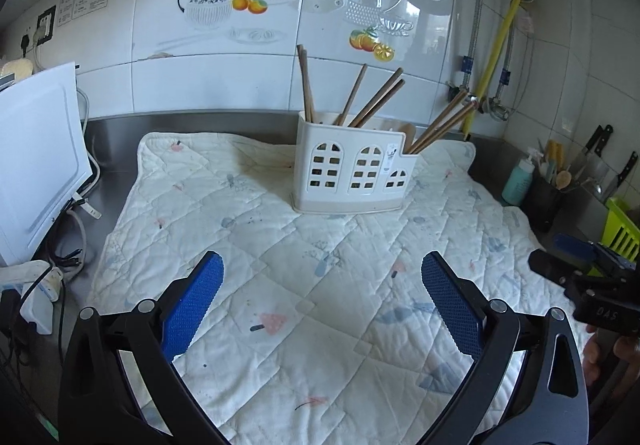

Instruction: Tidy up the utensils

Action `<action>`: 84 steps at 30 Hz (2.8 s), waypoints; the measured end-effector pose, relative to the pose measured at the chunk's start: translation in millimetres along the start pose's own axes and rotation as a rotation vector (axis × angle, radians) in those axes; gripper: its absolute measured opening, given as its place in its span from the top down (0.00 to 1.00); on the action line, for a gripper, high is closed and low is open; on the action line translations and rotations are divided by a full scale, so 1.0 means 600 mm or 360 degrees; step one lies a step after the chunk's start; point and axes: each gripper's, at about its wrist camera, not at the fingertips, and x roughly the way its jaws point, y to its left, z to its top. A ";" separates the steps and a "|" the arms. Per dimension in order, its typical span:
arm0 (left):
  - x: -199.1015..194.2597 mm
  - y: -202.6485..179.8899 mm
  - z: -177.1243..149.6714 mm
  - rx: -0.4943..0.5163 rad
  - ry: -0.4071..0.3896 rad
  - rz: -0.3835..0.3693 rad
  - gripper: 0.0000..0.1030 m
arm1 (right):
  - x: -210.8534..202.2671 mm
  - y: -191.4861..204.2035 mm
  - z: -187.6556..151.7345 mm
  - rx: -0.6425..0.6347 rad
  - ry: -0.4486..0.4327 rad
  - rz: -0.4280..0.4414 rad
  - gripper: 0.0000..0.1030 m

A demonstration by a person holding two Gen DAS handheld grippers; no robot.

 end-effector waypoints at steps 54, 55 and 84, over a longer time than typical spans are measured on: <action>0.027 -0.018 -0.025 0.0073 0.0133 0.0021 0.05 | -0.005 0.010 0.003 -0.0026 -0.0012 -0.0021 0.14; 0.028 -0.018 -0.025 0.0073 0.0133 0.0019 0.05 | -0.005 0.010 0.004 -0.0026 -0.0013 -0.0020 0.14; 0.032 -0.015 -0.030 0.0072 0.0150 0.0033 0.05 | -0.002 0.009 0.004 -0.0036 -0.0014 -0.0022 0.13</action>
